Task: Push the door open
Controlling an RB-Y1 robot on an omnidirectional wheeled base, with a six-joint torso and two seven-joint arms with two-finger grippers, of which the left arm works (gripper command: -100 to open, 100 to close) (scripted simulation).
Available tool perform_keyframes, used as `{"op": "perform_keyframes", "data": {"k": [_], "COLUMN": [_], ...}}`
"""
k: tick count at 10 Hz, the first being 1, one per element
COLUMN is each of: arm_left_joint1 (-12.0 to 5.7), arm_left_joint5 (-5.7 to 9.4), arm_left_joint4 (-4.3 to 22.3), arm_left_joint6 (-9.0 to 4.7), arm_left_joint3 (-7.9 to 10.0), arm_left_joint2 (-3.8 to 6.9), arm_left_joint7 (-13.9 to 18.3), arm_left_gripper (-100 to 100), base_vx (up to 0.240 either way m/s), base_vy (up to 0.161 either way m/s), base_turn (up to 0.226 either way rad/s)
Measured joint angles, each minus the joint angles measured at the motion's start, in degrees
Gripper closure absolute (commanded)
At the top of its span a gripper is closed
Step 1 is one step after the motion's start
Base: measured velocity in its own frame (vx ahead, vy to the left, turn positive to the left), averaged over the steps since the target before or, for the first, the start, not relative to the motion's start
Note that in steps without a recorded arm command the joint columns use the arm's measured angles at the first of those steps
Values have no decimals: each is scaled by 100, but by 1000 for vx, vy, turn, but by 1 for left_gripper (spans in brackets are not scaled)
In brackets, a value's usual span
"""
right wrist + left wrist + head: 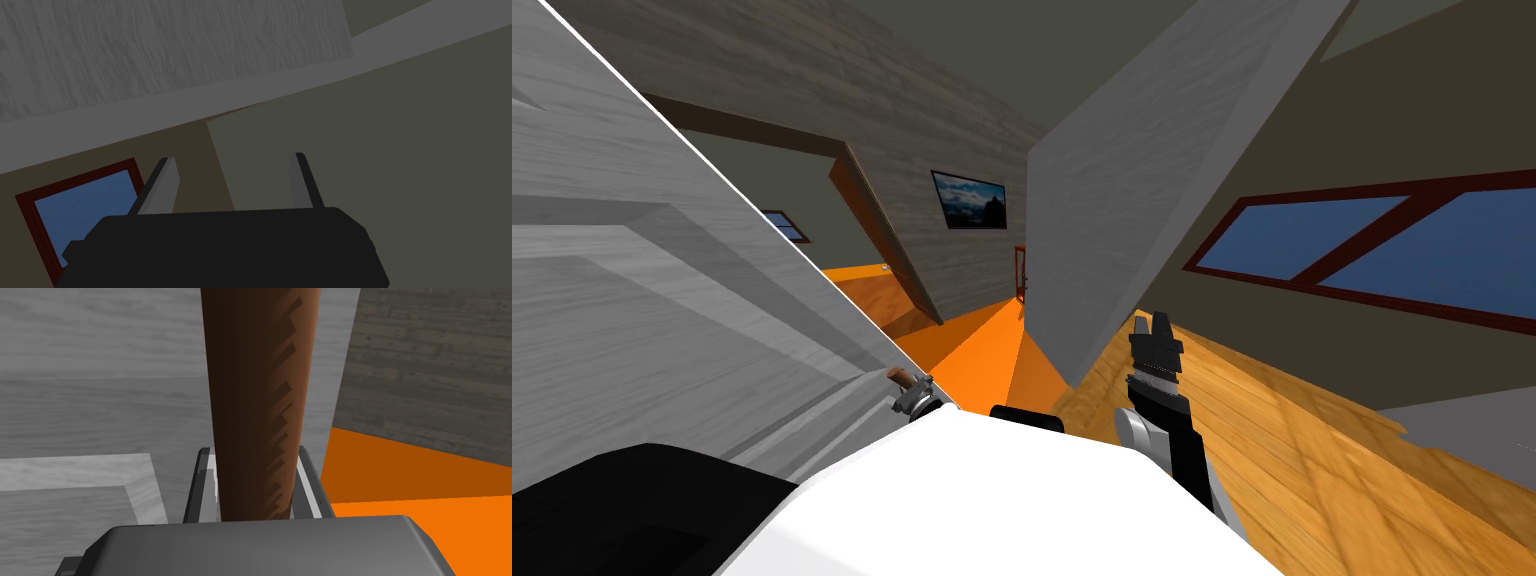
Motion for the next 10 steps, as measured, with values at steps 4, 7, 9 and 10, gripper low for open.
{"op": "perform_keyframes", "data": {"k": [4,7,9,10], "arm_left_joint1": [31,62,51,37], "arm_left_joint5": [154,256,351,388], "arm_left_joint4": [18,-11,39,162], "arm_left_joint6": [-46,-39,-84,-177], "arm_left_joint3": [196,277,367,415], "arm_left_joint2": [-3,48,112,171], "arm_left_joint7": [-38,-75,-75,9], "arm_left_gripper": [100,100,100,100], "base_vx": [95,109,174,118], "base_vy": [91,162,177,123], "base_turn": [7,26,57,42]}}
